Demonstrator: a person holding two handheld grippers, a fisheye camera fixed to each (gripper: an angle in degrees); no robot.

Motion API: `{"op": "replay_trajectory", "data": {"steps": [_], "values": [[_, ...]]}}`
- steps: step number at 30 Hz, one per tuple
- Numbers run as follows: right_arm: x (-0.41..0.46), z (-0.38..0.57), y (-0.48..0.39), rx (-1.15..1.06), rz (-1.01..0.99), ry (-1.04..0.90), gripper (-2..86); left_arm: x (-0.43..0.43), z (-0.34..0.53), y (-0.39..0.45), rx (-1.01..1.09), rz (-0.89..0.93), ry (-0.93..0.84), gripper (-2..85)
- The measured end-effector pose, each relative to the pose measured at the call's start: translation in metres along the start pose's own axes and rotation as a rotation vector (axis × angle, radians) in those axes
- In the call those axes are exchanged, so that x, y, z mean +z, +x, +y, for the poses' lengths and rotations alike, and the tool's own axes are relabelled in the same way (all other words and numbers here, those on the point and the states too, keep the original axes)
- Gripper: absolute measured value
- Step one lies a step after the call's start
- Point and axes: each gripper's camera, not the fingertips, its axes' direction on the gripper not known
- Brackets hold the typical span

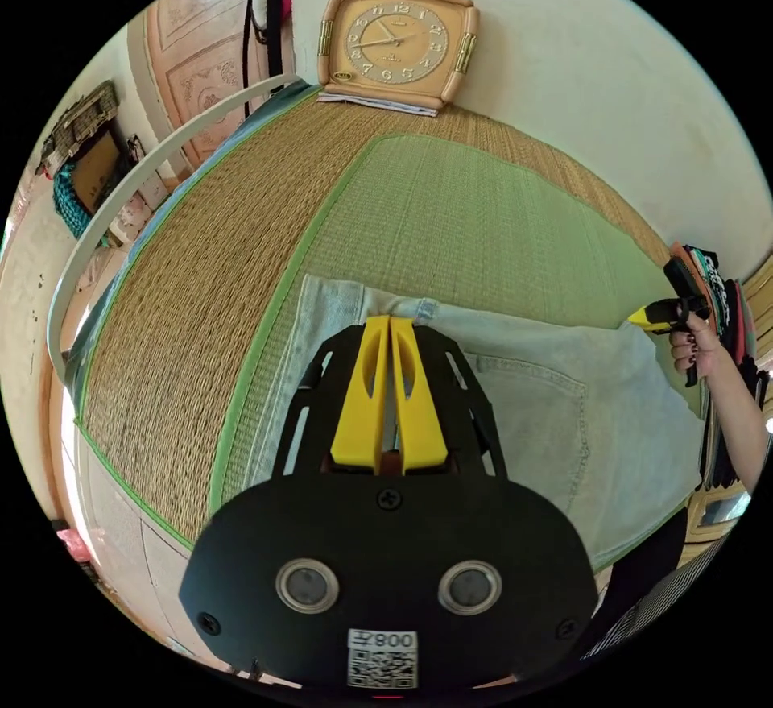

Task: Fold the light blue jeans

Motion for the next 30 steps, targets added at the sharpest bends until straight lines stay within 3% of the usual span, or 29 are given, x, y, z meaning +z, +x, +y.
{"op": "replay_trajectory", "data": {"steps": [5,10,13,15,22,27,30], "values": [[0.013,0.011,0.013,0.075,-0.063,0.024,1.4,0.002,-0.011,0.014,-0.006,-0.014,-0.012,0.1],[0.003,0.043,-0.006,-0.001,-0.049,0.084,1.1,-0.016,-0.021,0.052,0.064,-0.058,0.024,0.5],[0.004,0.083,-0.034,-0.112,0.087,0.111,2.5,-0.024,-0.023,0.101,0.186,0.197,0.077,1.4],[0.021,0.118,-0.058,-0.198,0.186,0.1,3.8,-0.015,-0.025,0.148,0.337,0.368,0.0,2.7],[0.166,0.279,-0.124,-0.458,0.499,-0.21,7.6,-0.013,0.011,0.202,0.575,0.739,-0.27,6.7],[0.226,0.338,-0.131,-0.516,0.7,-0.271,6.4,-0.022,0.045,0.222,0.732,0.45,-0.377,6.8],[0.241,0.352,-0.132,-0.53,0.784,-0.247,2.1,-0.014,0.038,0.232,0.745,0.404,-0.397,3.5]]}}
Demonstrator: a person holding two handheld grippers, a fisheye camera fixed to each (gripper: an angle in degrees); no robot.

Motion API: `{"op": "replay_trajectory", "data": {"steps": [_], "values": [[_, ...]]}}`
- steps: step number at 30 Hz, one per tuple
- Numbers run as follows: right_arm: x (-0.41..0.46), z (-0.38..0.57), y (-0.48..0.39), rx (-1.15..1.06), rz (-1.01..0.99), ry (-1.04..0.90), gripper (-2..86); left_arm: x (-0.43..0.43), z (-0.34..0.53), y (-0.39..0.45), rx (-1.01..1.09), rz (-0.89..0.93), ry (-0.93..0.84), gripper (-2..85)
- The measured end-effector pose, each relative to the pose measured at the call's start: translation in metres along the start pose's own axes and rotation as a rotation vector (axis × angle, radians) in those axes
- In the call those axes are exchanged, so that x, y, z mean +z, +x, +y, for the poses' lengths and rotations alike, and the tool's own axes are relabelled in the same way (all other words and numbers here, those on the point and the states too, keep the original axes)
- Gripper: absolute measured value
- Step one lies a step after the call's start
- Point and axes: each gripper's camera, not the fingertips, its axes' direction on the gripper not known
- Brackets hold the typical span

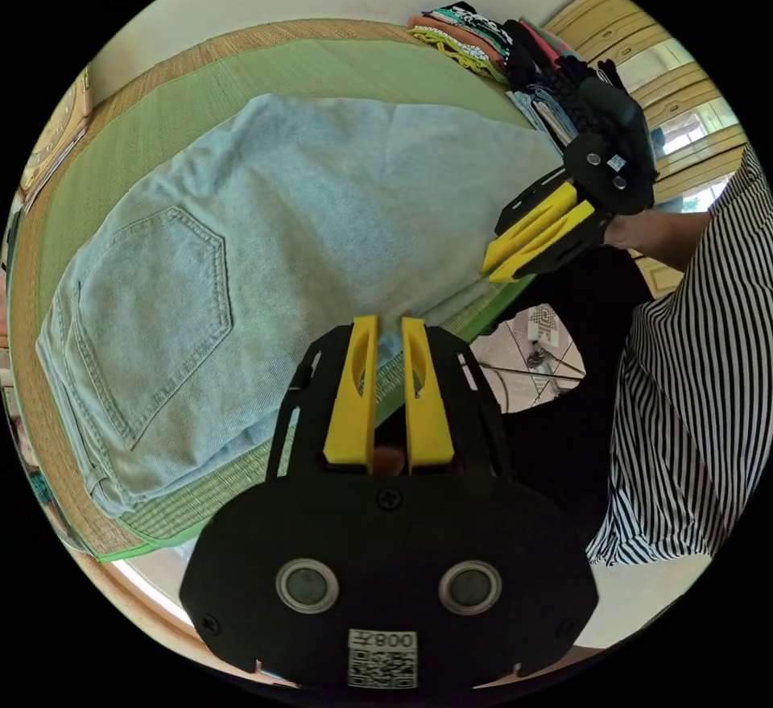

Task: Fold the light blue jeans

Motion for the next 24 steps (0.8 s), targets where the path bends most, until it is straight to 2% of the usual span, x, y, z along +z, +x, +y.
{"op": "replay_trajectory", "data": {"steps": [11,14,16,19,24], "values": [[0.001,0.025,-0.04,0.041,-0.102,0.018,0.7,-0.02,-0.027,-0.004,-0.029,0.061,0.021,0.3],[-0.008,0.03,-0.051,0.05,-0.017,0.064,1.9,-0.016,-0.037,-0.009,-0.05,0.075,0.009,0.2],[-0.013,0.031,-0.063,0.036,0.115,0.074,4.4,-0.02,-0.04,-0.014,-0.068,0.098,0.028,0.2],[-0.008,0.034,-0.077,-0.005,0.16,0.056,6.9,-0.026,-0.044,-0.021,-0.092,0.135,0.049,0.2],[0.001,0.038,-0.089,-0.009,0.249,0.023,3.2,-0.03,-0.056,-0.026,-0.096,0.128,0.044,0.3]]}}
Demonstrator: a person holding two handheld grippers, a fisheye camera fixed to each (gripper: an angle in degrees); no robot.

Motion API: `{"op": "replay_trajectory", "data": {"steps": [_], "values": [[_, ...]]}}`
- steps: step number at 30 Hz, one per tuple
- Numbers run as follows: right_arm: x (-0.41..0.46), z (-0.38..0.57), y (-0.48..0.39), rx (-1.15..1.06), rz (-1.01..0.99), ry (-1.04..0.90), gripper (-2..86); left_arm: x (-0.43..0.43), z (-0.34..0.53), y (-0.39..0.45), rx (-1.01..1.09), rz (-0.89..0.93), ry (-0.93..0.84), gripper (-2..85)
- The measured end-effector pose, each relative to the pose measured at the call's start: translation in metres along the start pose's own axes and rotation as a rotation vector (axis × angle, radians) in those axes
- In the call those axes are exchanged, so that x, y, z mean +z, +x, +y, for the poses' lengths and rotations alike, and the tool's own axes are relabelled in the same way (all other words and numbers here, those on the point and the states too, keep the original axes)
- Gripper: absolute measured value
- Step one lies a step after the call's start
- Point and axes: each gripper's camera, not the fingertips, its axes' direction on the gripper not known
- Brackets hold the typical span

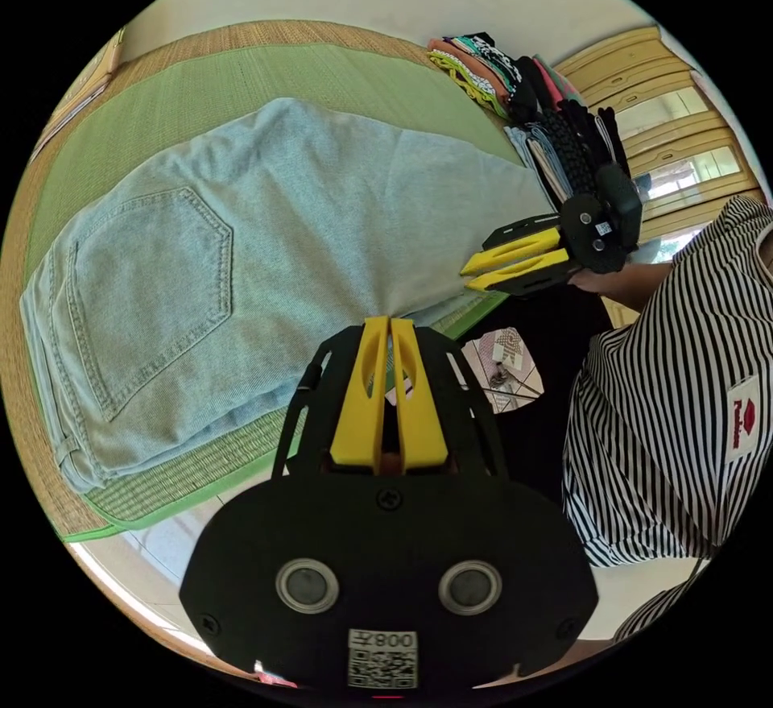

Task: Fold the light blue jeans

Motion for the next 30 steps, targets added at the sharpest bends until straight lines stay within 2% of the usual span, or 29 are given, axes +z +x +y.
{"op": "replay_trajectory", "data": {"steps": [5,11,15,18,21,24,27,30], "values": [[-0.03,0.008,-0.004,-0.026,-0.02,0.033,1.0,-0.013,-0.007,-0.003,0.005,0.002,0.021,0.6],[-0.014,0.014,0.001,-0.006,-0.112,-0.013,1.2,0.004,-0.017,-0.026,-0.05,0.053,-0.091,2.2],[-0.022,0.02,0.016,0.028,-0.192,0.004,2.5,-0.036,-0.035,-0.043,-0.037,0.144,0.12,5.9],[-0.026,0.025,0.033,0.094,-0.306,0.014,4.1,-0.058,-0.074,-0.068,-0.011,0.053,0.245,7.7],[-0.042,0.033,0.054,0.18,-0.398,0.069,5.4,-0.061,-0.125,-0.104,-0.011,0.027,0.265,9.0],[-0.07,0.043,0.088,0.277,-0.371,0.165,6.0,-0.047,-0.17,-0.137,-0.025,0.048,0.164,10.1],[-0.093,0.046,0.137,0.35,-0.23,0.267,6.3,-0.027,-0.193,-0.157,-0.025,0.081,0.025,9.3],[-0.093,0.035,0.184,0.386,-0.128,0.289,7.0,-0.025,-0.193,-0.167,-0.031,0.102,0.006,7.0]]}}
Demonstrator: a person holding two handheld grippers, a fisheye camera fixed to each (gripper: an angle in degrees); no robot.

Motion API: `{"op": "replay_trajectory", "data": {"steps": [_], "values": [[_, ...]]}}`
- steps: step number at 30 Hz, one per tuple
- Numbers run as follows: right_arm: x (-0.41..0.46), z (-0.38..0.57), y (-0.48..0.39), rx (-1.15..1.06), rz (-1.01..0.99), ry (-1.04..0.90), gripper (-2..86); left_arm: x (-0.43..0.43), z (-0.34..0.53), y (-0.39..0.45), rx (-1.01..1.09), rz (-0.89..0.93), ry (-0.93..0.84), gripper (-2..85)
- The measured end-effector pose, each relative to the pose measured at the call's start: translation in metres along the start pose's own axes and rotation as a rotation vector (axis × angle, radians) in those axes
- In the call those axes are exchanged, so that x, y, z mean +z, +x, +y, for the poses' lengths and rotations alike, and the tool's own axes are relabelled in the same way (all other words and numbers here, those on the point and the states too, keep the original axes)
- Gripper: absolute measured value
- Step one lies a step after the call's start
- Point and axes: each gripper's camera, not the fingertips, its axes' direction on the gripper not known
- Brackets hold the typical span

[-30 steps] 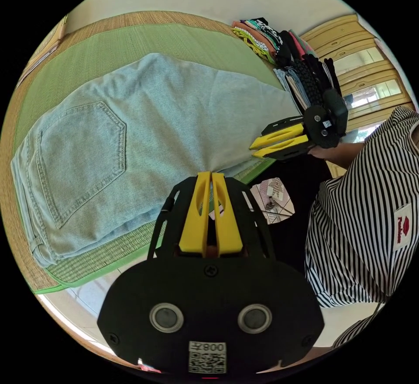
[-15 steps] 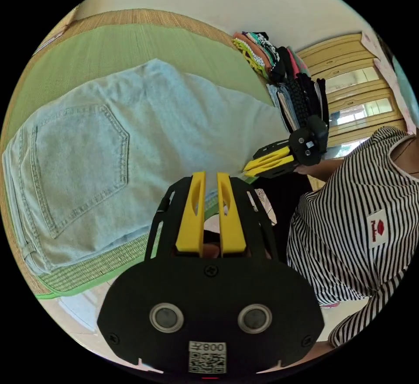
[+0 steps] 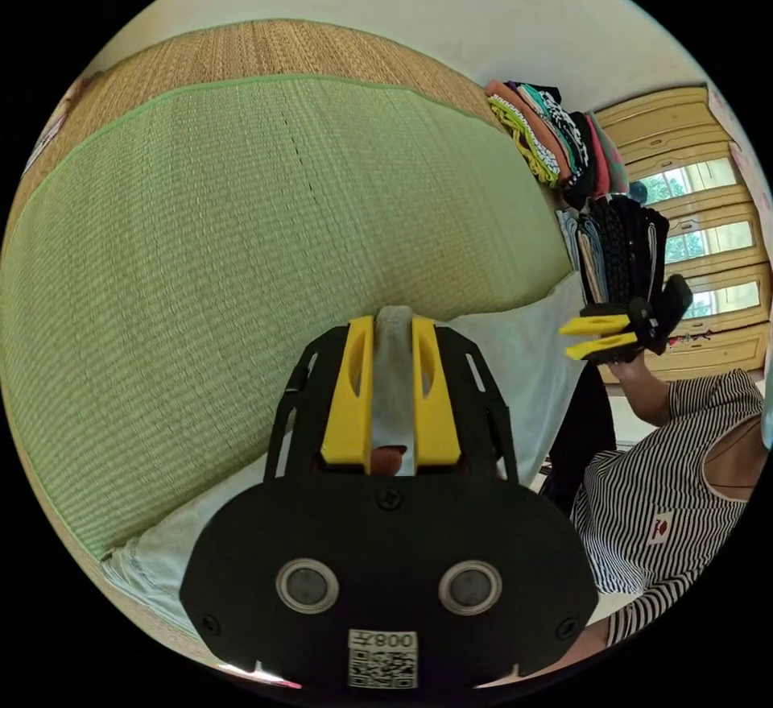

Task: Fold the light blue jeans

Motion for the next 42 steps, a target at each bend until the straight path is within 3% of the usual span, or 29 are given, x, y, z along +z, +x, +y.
{"op": "replay_trajectory", "data": {"steps": [4,10,15,21,29,33,35,38,42], "values": [[0.031,-0.02,0.03,0.018,-0.023,-0.14,4.4,-0.007,0.011,-0.008,-0.008,0.03,0.046,5.0],[0.006,-0.001,0.035,0.038,0.061,-0.078,0.8,-0.028,0.035,-0.018,0.001,0.074,0.18,3.5],[0.008,0.005,0.049,0.091,0.031,-0.077,1.4,-0.009,0.042,-0.037,-0.053,0.031,0.139,4.2],[0.007,0.004,0.043,0.046,0.133,-0.086,6.4,-0.01,0.064,-0.045,-0.074,0.021,0.181,4.0],[0.017,0.002,0.05,0.053,0.093,-0.097,4.1,-0.011,0.095,-0.05,-0.125,-0.035,0.233,1.5],[0.011,0.002,0.053,0.105,0.099,-0.049,2.9,-0.031,0.134,-0.05,-0.21,-0.09,0.356,0.5],[0.004,0.003,0.042,0.086,0.119,-0.022,2.6,-0.035,0.159,-0.043,-0.206,-0.103,0.35,0.3],[0.009,0.006,0.005,-0.026,-0.024,-0.043,2.4,-0.032,0.214,-0.029,-0.218,-0.107,0.298,0.2],[0.055,0.024,-0.059,-0.168,-0.149,-0.199,1.5,-0.015,0.301,-0.021,-0.335,-0.167,0.22,0.2]]}}
